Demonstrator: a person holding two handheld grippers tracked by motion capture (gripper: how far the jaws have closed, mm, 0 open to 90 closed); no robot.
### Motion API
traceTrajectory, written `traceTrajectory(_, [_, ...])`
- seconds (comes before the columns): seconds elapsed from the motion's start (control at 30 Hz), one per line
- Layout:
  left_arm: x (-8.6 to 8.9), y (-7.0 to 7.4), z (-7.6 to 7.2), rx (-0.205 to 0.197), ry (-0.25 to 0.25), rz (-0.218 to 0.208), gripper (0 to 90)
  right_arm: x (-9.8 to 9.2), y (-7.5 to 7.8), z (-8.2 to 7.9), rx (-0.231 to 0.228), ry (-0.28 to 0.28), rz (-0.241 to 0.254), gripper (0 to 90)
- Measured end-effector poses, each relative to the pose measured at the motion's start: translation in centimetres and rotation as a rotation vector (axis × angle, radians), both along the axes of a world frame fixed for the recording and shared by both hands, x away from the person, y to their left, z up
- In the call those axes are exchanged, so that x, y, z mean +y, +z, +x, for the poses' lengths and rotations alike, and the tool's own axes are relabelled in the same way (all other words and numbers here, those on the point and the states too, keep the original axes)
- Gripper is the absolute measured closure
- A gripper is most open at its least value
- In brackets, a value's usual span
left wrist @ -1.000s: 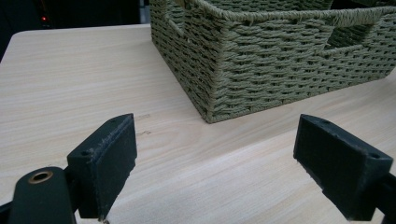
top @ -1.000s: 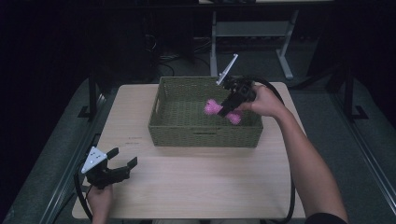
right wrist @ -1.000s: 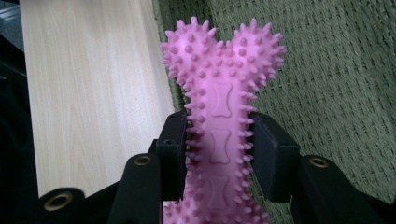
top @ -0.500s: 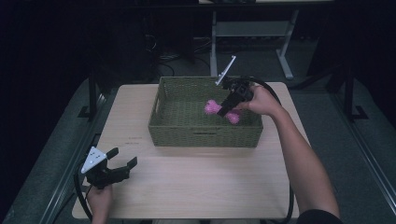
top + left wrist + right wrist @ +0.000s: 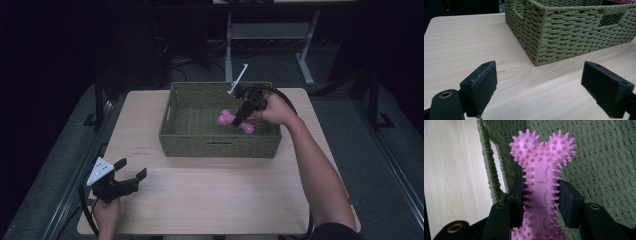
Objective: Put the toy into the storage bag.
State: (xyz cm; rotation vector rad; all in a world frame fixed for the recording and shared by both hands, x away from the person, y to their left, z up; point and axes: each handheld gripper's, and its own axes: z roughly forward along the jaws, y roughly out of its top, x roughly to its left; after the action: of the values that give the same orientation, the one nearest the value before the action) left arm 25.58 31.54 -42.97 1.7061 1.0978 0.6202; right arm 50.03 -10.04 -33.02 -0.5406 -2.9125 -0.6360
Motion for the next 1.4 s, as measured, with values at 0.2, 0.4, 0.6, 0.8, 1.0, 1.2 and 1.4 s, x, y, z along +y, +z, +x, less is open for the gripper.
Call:
traceTrajectory(0.2, [0.0,0.0,0.0,0.0,0.001,0.002,12.8,0.2,-0.5,0.2,0.003,0.0,-0.009,57.9])
traceTrajectory(0.4, [0.0,0.0,0.0,0.001,0.002,-0.001,12.8,0.3,-0.7,0.4,0.01,-0.003,-0.009,57.9])
traceTrajectory(0.6, [-0.1,0.0,0.0,0.0,0.002,0.002,12.8,0.5,-1.1,0.5,0.014,0.002,-0.014,57.8])
traceTrajectory(0.8, [-0.2,0.0,0.0,0.002,-0.002,0.002,12.8,0.6,-1.3,0.5,0.015,0.004,-0.018,57.8])
traceTrajectory(1.0, [-0.1,0.0,0.0,0.0,0.002,0.003,12.8,0.9,-1.6,0.6,0.017,0.006,-0.023,57.8])
traceTrajectory(1.2, [-0.1,0.0,0.0,0.0,-0.001,0.006,12.8,1.2,-2.1,0.6,0.016,0.01,-0.04,57.8])
traceTrajectory(1.4, [0.1,0.0,-0.1,0.0,0.001,0.001,12.8,1.4,-2.4,0.7,0.023,0.013,-0.048,57.7])
